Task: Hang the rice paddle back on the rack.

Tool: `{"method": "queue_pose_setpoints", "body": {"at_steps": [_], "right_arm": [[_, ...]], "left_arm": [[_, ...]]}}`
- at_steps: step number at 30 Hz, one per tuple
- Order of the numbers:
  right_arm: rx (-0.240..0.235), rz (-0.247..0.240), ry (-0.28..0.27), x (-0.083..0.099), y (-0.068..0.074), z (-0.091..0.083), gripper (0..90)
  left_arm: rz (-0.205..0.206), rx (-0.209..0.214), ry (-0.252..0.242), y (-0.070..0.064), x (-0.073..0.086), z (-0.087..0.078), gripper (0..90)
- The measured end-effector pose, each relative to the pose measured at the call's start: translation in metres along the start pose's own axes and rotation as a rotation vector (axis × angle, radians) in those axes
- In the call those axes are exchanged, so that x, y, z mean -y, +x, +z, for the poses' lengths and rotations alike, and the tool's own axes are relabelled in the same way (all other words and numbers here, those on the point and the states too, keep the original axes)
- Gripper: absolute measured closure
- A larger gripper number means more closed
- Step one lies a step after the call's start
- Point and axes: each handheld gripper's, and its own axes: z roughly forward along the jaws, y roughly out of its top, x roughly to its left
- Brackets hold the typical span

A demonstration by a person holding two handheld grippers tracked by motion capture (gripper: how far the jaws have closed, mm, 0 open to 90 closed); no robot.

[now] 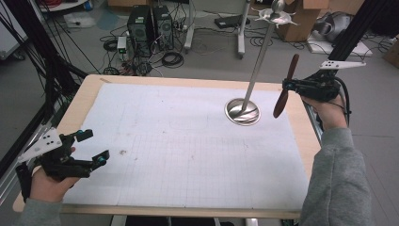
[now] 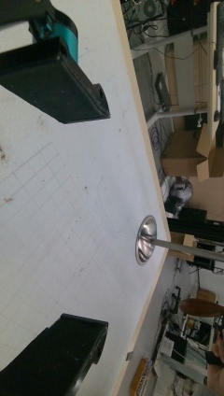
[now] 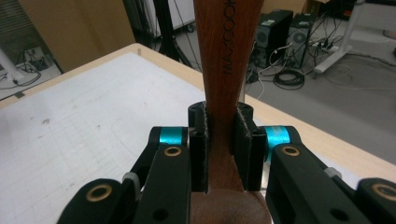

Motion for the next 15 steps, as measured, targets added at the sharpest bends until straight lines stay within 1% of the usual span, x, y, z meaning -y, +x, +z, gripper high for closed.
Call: {"method": "queue_pose_setpoints", "body": {"at_steps": [2,3,5,6,7,8,10,12,13,15], "right_arm": [[0.004,-0.002,-0.009,-0.004,-0.002,-0.001,77.7],[0.004,0.004,-0.009,-0.007,-0.003,-0.001,77.7],[0.009,0.0,-0.019,-0.009,-0.004,-0.002,77.7],[0.013,0.004,-0.038,-0.014,-0.004,-0.003,77.7],[0.014,0.003,-0.043,-0.016,-0.005,-0.003,77.7],[0.02,-0.005,-0.043,-0.018,-0.005,-0.003,77.7],[0.032,-0.004,-0.045,-0.022,-0.006,-0.004,77.7],[0.034,-0.003,-0.047,-0.027,-0.007,-0.005,77.7],[0.037,-0.01,-0.054,-0.029,-0.007,-0.006,77.7],[0.031,-0.014,-0.063,-0.033,-0.007,-0.007,77.7]], "left_arm": [[-0.008,-0.001,-0.002,0.0,0.0,-0.002,1.9],[-0.013,0.004,-0.01,-0.001,0.0,-0.003,1.9],[-0.012,0.006,-0.01,-0.001,0.001,-0.003,1.9],[-0.011,0.006,-0.004,-0.001,0.001,-0.003,1.9],[-0.013,0.008,-0.005,0.0,0.002,-0.003,1.9],[-0.013,0.008,-0.005,0.0,0.002,-0.003,1.9],[-0.012,0.007,-0.003,0.0,0.002,-0.003,1.9],[-0.013,0.004,-0.007,-0.001,0.002,-0.005,1.9],[-0.014,0.003,-0.007,-0.001,0.002,-0.005,1.9],[-0.01,0.0,-0.007,-0.001,0.002,-0.007,1.9]]}}
